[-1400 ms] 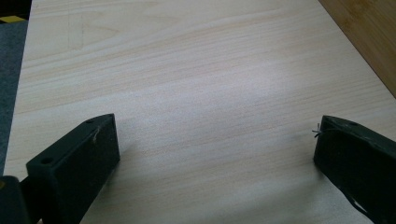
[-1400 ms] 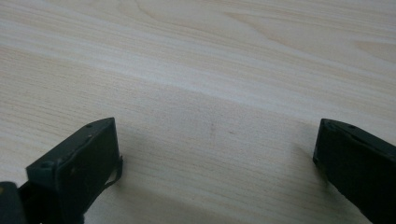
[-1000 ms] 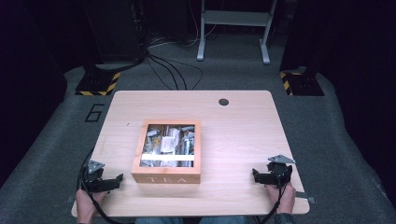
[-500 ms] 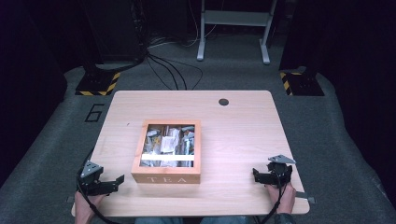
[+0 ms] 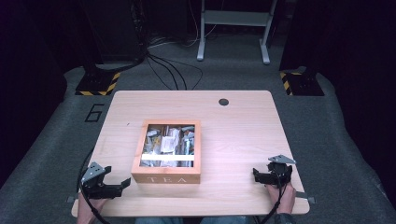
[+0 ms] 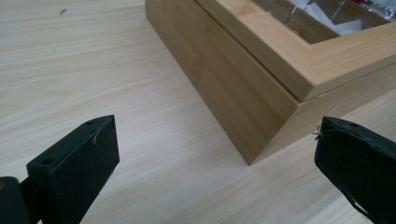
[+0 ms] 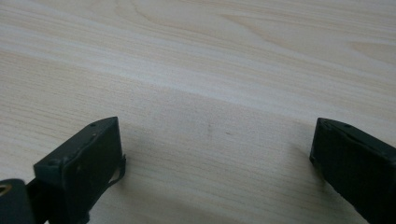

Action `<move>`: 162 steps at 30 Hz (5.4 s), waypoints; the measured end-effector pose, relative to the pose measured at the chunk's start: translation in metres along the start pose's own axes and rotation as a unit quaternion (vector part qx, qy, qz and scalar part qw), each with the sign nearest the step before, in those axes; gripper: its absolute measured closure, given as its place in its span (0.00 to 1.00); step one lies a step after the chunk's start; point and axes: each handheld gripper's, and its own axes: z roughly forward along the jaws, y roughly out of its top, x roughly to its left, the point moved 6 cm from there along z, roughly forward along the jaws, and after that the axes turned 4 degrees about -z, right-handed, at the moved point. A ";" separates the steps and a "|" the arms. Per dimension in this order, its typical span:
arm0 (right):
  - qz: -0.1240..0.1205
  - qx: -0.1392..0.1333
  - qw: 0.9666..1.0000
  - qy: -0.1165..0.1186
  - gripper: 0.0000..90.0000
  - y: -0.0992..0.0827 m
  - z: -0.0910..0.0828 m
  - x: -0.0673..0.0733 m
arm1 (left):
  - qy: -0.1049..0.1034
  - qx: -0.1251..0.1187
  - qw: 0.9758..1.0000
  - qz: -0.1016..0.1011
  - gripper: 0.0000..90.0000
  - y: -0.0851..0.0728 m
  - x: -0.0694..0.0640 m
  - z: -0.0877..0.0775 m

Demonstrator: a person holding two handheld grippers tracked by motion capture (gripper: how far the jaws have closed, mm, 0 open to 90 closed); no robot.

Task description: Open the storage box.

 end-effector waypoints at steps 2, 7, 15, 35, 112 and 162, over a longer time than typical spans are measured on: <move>0.000 0.000 1.000 0.000 0.02 0.000 0.000 0.000 | -0.005 0.006 1.000 0.005 0.00 0.001 -0.003 0.001; 0.000 0.000 1.000 0.000 0.02 0.000 0.000 0.000 | -0.018 0.018 1.000 0.015 0.01 0.003 -0.012 0.008; 0.000 -0.001 1.000 0.000 0.03 0.000 0.000 0.000 | -0.036 0.011 0.999 0.031 0.13 0.007 -0.023 0.018; 0.007 -0.006 1.000 -0.003 0.05 0.001 0.000 0.000 | -0.060 0.005 0.997 0.041 0.38 0.007 -0.035 0.021; 0.006 -0.007 1.000 -0.003 0.06 0.001 -0.001 0.000 | -0.044 -0.100 0.994 0.033 0.64 0.027 -0.043 0.022; 0.002 -0.006 1.000 -0.002 0.06 0.000 -0.001 0.000 | -0.047 -0.075 0.995 0.051 0.80 0.095 -0.041 0.015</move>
